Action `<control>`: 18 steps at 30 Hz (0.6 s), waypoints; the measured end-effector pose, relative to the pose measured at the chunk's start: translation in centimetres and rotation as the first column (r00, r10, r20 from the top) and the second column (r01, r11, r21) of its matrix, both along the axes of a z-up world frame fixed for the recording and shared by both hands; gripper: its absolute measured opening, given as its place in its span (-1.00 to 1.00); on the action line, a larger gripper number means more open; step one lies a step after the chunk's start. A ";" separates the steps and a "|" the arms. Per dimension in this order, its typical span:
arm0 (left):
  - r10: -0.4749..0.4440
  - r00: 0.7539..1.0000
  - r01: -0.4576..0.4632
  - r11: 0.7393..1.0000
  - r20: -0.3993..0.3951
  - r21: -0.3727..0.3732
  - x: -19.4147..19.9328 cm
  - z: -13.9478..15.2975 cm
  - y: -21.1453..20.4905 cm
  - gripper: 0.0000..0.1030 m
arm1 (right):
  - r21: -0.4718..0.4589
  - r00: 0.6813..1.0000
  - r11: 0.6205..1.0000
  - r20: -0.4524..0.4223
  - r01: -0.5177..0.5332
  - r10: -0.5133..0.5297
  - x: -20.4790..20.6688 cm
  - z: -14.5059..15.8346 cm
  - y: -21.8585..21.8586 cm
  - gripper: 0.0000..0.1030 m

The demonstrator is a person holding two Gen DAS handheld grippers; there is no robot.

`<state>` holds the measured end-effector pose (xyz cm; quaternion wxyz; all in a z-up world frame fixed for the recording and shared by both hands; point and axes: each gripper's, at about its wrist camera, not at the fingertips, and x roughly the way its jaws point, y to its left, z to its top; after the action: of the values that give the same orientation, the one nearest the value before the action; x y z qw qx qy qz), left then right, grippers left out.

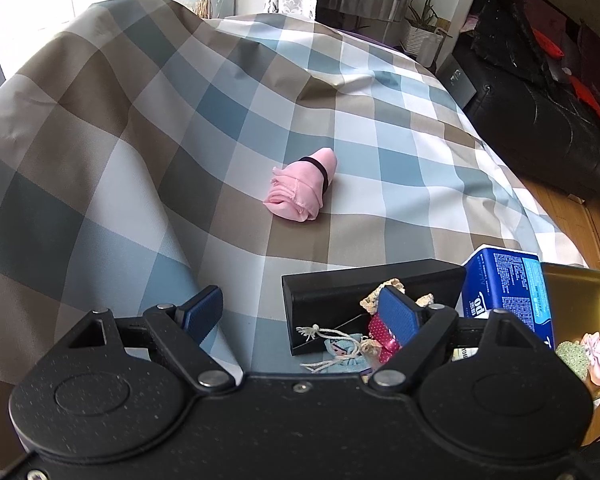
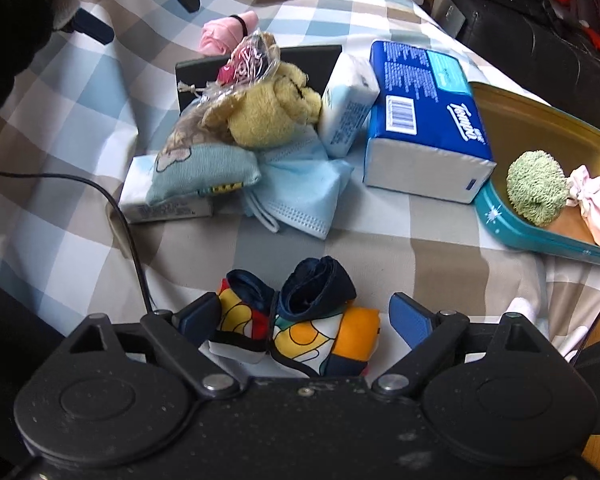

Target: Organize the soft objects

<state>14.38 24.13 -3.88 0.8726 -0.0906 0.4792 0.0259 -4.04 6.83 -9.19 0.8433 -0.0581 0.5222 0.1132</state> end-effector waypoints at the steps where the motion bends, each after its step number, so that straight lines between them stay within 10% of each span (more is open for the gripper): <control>1: -0.002 1.000 0.002 1.000 -0.001 0.002 0.0 0.0 0.0 0.57 | -0.003 1.000 1.000 -0.002 -0.004 0.004 0.1 -0.1 0.2 0.77; 10: -0.031 1.000 0.031 0.999 -0.004 0.017 -0.2 -0.2 -0.8 0.58 | -0.033 1.000 0.999 -0.009 -0.030 0.030 -0.3 -0.8 1.4 0.79; 18: -0.092 0.996 0.092 0.996 -0.002 0.016 -0.4 -0.6 -1.9 0.58 | -0.012 0.999 0.999 -0.022 -0.039 0.038 0.3 -0.6 0.6 0.26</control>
<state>13.99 22.20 -4.52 0.8733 -0.0615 0.4832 -0.0105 -3.79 7.46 -9.79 0.8347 -0.0719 0.5310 0.1269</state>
